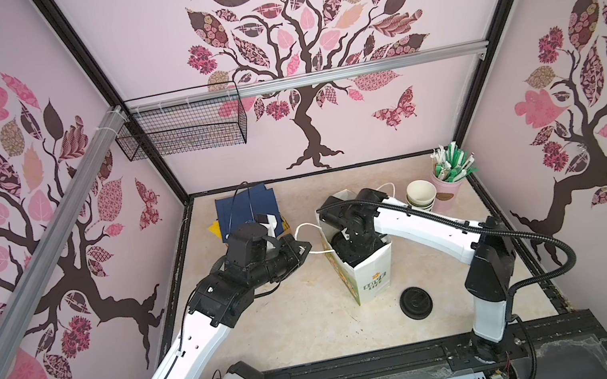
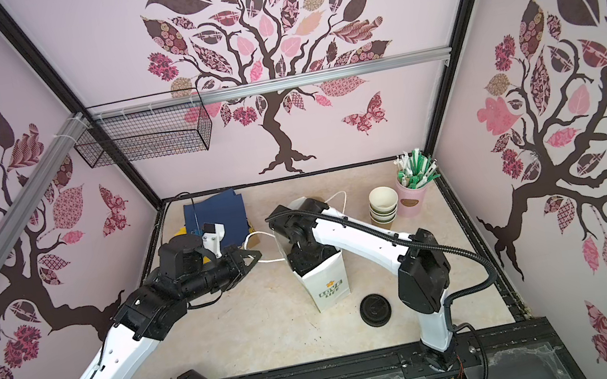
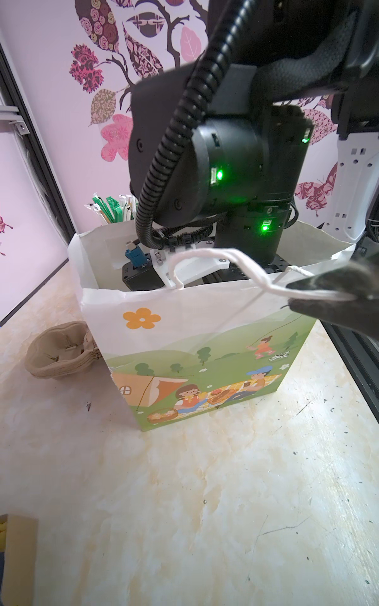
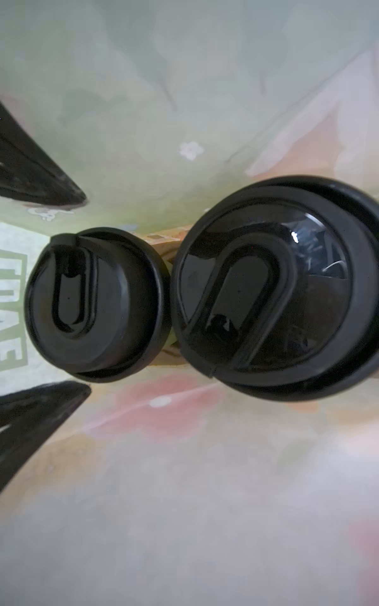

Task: Pack the takeout coffee
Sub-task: 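Push the green cup down with the right gripper while the left holds the handle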

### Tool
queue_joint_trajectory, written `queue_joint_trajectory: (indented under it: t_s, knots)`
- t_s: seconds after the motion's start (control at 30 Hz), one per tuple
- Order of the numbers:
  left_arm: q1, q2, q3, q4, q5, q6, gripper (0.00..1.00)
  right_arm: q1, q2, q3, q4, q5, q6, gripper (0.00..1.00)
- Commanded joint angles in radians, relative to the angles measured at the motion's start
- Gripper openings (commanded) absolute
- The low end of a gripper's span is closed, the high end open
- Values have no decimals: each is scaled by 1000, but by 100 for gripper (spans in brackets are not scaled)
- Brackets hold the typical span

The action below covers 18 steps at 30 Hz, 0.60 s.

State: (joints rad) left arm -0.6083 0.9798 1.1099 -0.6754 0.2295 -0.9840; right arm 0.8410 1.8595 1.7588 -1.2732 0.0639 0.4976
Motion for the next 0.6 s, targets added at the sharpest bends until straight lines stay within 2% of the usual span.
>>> queue_joint_trajectory:
  t_s: [0.0, 0.17, 0.33, 0.57]
  knots:
    - [5, -1, -13, -4, 4, 22, 0, -5, -43, 21, -45, 36, 31, 86]
    - [4, 8, 1, 3, 14, 32, 0, -3, -48, 2, -40, 46, 29, 86]
    - [4, 41, 41, 23, 36, 43, 0, 1, -40, 7, -57, 81, 19, 82]
    - [-17, 78, 78, 34, 47, 55, 0, 26, -27, 12, -59, 99, 12, 85]
